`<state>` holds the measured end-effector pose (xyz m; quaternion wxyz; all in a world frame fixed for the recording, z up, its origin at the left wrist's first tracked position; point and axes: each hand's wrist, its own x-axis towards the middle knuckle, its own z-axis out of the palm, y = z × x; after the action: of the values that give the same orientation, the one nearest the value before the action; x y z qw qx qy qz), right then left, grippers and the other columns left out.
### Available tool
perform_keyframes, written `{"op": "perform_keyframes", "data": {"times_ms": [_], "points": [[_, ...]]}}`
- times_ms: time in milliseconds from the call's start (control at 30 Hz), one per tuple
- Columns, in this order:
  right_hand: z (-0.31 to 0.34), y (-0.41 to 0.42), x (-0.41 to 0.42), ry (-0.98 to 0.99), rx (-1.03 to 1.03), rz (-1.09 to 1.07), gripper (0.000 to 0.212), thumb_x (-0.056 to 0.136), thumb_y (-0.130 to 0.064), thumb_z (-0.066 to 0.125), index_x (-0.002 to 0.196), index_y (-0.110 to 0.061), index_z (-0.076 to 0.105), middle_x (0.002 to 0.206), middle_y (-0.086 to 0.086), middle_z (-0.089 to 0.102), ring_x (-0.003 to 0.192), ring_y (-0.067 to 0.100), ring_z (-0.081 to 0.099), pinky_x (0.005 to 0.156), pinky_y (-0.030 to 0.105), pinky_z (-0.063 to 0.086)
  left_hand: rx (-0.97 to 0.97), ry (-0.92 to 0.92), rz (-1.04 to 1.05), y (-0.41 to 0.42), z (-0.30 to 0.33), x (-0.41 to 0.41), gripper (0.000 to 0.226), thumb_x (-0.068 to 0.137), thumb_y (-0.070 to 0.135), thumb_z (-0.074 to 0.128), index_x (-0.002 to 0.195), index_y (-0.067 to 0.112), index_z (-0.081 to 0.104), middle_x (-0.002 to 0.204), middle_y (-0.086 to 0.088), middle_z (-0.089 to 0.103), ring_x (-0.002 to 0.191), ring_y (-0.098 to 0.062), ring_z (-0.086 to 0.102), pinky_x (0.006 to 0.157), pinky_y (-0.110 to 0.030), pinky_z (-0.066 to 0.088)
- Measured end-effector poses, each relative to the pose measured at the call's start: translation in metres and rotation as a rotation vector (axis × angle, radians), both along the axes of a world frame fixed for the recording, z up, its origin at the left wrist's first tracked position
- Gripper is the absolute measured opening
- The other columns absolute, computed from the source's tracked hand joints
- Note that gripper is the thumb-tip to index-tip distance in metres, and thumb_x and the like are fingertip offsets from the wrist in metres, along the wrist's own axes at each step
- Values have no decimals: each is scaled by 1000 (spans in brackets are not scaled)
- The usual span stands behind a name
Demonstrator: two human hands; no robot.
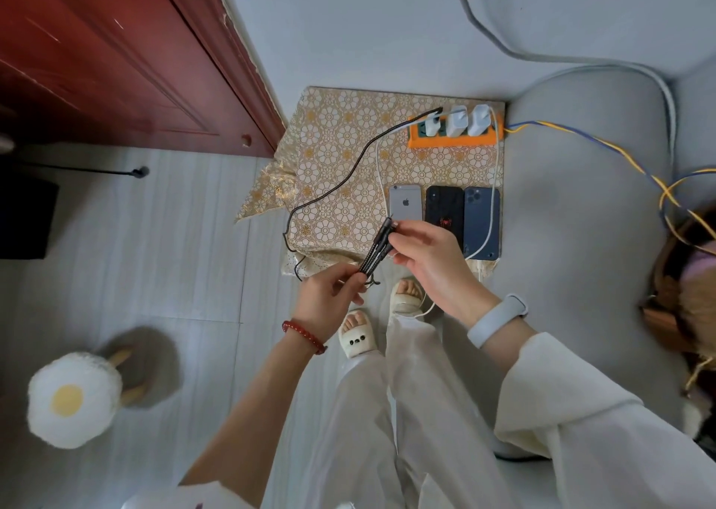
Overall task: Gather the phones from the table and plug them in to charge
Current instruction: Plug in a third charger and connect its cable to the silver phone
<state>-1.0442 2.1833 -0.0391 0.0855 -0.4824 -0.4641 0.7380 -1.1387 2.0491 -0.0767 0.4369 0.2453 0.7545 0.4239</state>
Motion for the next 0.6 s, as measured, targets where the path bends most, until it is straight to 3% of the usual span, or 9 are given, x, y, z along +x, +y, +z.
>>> {"op": "perform_keyframes", "data": {"times_ms": [133, 200, 300, 400, 500, 600], "points": [[-6, -2, 1, -155, 102, -1, 5, 83, -9, 61, 88, -8, 62, 77, 3, 63, 64, 10, 58, 57, 16, 47, -49, 31, -5, 0, -4, 5, 23, 85, 15, 57, 69, 31, 60, 62, 8, 64, 54, -6, 63, 51, -11, 43], [-16, -3, 4, -276, 112, 49, 4, 82, -14, 61, 85, -11, 62, 82, 6, 64, 71, 15, 60, 66, 26, 49, -134, 1, -26, -1, -9, 9, 23, 85, 18, 57, 65, 29, 59, 61, 5, 65, 59, -14, 66, 53, -20, 45], [-42, -10, 18, -527, 364, 354, 17, 82, -19, 60, 86, -5, 67, 93, 16, 67, 94, 31, 59, 85, 45, 48, -393, 12, -166, -6, -23, 15, 21, 84, 25, 53, 67, 20, 64, 70, -6, 71, 72, -17, 66, 70, -29, 52], [-65, -24, 42, -644, 663, 625, 14, 82, -22, 61, 88, -14, 70, 105, 7, 59, 107, 27, 46, 90, 40, 38, -601, -37, -311, -12, -43, 26, 29, 87, 25, 46, 87, 6, 68, 93, -16, 71, 91, -28, 64, 84, -32, 50], [-83, -40, 63, -530, 596, 924, 11, 86, -11, 49, 91, -10, 59, 97, 11, 61, 96, 31, 55, 83, 43, 45, -711, -71, -378, -13, -52, 31, 34, 90, 26, 41, 108, 6, 62, 113, -16, 64, 106, -32, 57, 91, -36, 46], [-93, -45, 74, -531, 410, 1051, 10, 89, -6, 37, 91, -12, 44, 93, 12, 66, 89, 34, 60, 81, 45, 47, -700, -102, -322, -8, -57, 25, 32, 90, 26, 41, 107, 8, 62, 116, -16, 63, 106, -31, 57, 91, -35, 45]]}}
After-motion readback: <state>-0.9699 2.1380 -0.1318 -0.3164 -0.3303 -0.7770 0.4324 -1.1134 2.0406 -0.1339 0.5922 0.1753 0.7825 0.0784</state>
